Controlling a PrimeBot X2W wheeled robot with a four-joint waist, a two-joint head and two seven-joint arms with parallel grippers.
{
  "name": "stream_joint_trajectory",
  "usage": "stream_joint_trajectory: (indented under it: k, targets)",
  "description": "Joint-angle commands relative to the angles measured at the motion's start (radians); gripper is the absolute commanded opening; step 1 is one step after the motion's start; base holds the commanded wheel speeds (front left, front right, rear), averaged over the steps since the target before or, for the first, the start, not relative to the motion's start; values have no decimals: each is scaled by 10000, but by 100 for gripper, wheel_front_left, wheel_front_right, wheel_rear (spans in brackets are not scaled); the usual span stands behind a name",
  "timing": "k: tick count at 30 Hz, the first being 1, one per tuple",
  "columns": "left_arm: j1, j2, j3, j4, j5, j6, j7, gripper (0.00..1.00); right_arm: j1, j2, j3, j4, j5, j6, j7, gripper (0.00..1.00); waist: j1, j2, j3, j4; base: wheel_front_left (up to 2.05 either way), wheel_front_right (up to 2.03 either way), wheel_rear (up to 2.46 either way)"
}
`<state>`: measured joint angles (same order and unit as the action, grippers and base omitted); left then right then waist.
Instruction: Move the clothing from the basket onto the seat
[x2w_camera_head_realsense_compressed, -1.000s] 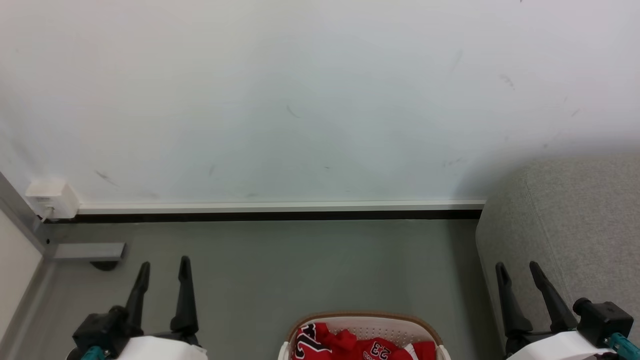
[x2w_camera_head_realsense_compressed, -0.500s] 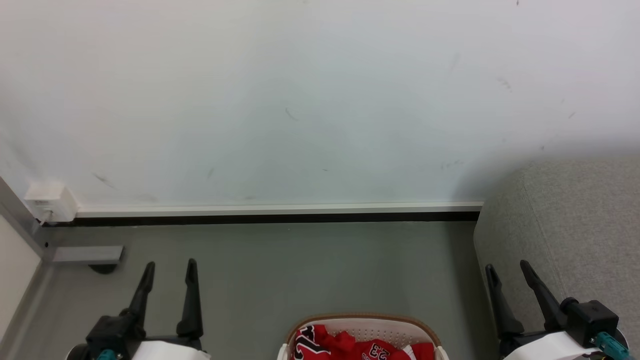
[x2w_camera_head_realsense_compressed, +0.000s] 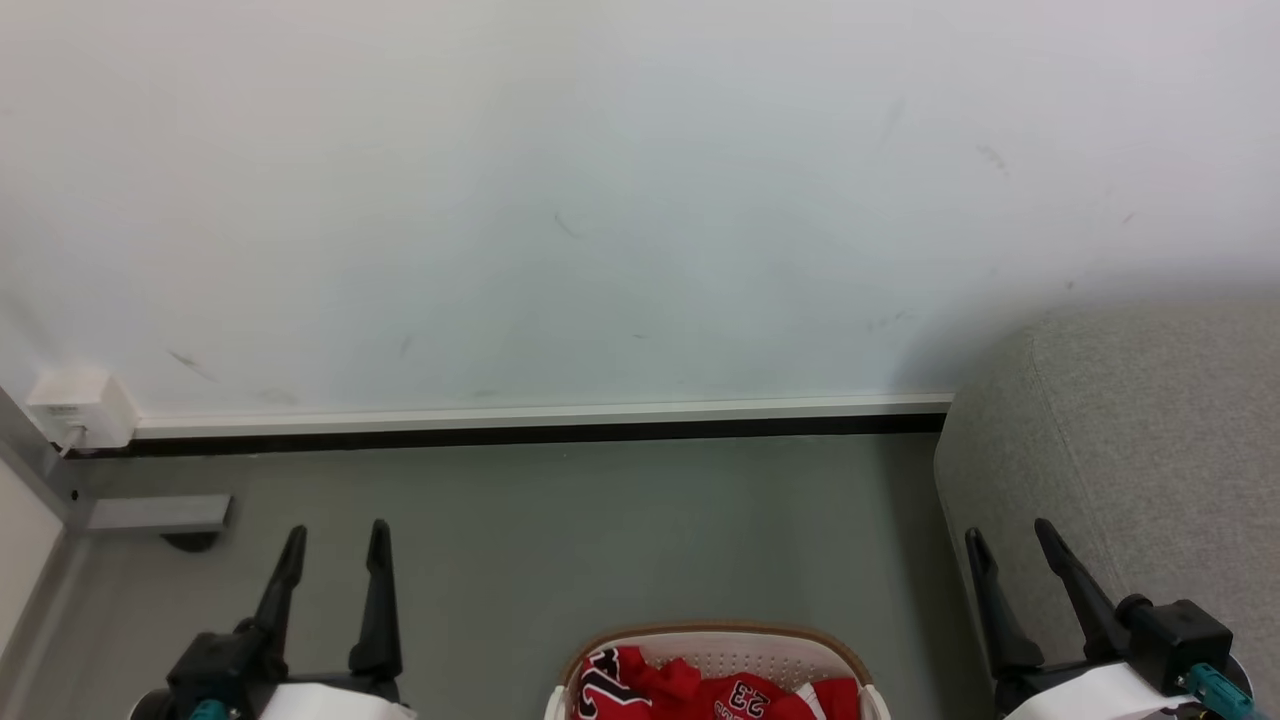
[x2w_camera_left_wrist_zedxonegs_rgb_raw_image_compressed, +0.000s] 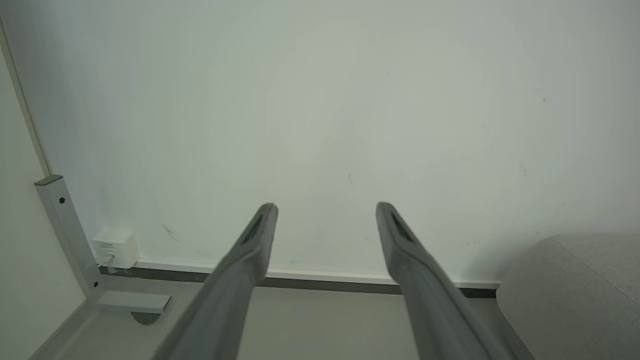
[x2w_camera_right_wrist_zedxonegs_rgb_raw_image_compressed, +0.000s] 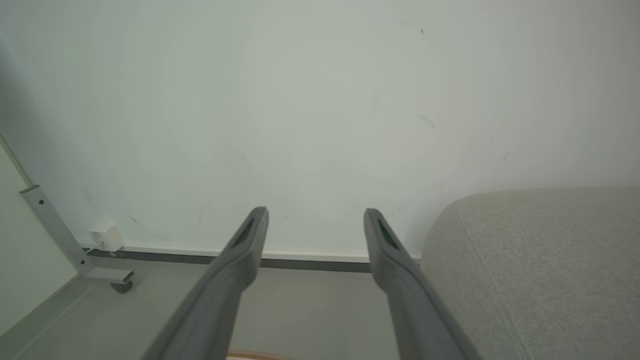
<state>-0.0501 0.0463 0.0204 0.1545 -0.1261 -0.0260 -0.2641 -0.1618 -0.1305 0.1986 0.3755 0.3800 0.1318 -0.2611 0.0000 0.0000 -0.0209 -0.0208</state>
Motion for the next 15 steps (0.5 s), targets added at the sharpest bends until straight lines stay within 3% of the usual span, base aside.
stream_joint_trajectory:
  k: [1, 15]
  targets:
    - [60, 72, -4, 16, 44, -36, -6, 100, -91, -83, 20, -43, 132, -21, -27, 100, 0, 0, 28, -50, 0, 0, 0]
    - [-364, 69, -89, 137, -69, -273, -6, 100, -259, -164, -150, -433, 191, -21, -27, 100, 0, 0, 685, -564, 0, 0, 0]
